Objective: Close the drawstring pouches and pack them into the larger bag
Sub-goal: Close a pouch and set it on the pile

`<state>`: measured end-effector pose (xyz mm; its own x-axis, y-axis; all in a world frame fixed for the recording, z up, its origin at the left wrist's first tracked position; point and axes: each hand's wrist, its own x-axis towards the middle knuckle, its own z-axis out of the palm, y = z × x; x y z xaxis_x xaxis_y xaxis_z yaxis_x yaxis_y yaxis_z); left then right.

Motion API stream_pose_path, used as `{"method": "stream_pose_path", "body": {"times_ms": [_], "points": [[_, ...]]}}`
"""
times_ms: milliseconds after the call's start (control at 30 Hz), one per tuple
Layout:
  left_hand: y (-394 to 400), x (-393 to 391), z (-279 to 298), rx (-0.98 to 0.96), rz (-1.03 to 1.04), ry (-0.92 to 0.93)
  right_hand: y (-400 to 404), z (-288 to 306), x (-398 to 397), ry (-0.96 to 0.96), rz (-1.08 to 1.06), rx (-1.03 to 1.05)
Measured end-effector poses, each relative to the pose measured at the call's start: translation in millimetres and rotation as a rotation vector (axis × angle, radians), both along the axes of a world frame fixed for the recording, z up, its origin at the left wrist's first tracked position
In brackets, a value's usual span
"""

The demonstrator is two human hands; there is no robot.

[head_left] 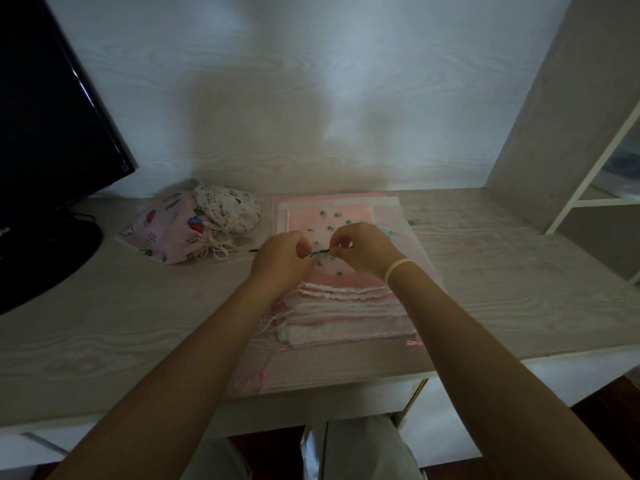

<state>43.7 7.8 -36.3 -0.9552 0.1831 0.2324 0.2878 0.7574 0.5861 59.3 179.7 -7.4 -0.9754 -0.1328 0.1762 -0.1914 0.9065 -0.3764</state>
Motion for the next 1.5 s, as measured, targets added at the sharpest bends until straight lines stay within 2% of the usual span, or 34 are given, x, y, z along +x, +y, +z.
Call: {"method": "stream_pose_path", "body": {"times_ms": [100,233,400,533,667,733,867,933,1067,1167,1333,1433,1500], "points": [[2,1,0,0.077,-0.007,-0.026,3,-3,-2,-0.002,-0.013,-0.05],[5,3,2,0.361,-0.06,-0.207,3,-6,-2,0.03,-0.027,-0.093],[1,0,2,0.242,0.013,-0.15,4,-10,-2,0.046,-0.022,-0.108],[-6,-5,1,0.143,-0.05,-0.187,4,-13,-1,0.034,-0.012,-0.103],[-8,-6,4,0.145,-0.072,-0.168,5,-11,-1,0.019,-0.028,-0.026],[-7,-5,5,0.255,-0.052,-0.18,6,-8,-1,0.017,-0.049,-0.029],[-3,2,11,0.769,-0.078,-0.342,6,-3,0,-0.001,-0.066,-0.072],[1,0,13,0.853,-0.157,-0.38,3,-3,1,-0.009,-0.043,-0.074],[10,2,17,0.824,-0.238,-0.395,-3,-6,0,-0.015,-0.021,-0.038],[11,1,16,0.693,-0.163,-0.332,-3,-7,-2,-0.039,-0.018,-0.088],[16,-4,12,0.628,-0.007,-0.294,-5,-1,-2,-0.151,-0.014,-0.239],[19,-8,12,0.526,-0.024,-0.284,1,7,1,-0.29,0.001,-0.419],[18,-9,13,0.477,-0.054,-0.314,8,10,0,-0.37,-0.009,-0.648]]}}
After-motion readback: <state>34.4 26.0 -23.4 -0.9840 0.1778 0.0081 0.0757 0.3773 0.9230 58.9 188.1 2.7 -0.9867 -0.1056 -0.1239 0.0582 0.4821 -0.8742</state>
